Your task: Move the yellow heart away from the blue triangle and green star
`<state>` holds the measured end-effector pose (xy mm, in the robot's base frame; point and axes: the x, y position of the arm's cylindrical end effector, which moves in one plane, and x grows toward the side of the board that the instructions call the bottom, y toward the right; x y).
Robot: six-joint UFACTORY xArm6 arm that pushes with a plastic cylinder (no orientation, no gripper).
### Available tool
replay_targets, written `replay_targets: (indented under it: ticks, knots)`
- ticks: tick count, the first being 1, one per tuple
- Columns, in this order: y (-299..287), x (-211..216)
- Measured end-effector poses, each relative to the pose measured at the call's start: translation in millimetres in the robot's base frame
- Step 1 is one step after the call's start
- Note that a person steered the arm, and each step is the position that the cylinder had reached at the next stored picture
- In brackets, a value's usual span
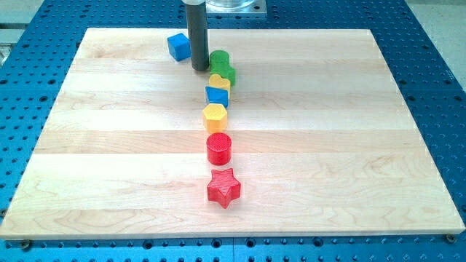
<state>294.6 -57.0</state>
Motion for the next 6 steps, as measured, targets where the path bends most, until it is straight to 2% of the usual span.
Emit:
replay_targets:
  ticks: [1, 2, 3, 5, 6]
  knots:
    - [-21.7, 26.8]
    - [26.3, 68.0]
    - [65.1, 76.4]
    - [127.3, 125.0]
    - [178.3, 122.8]
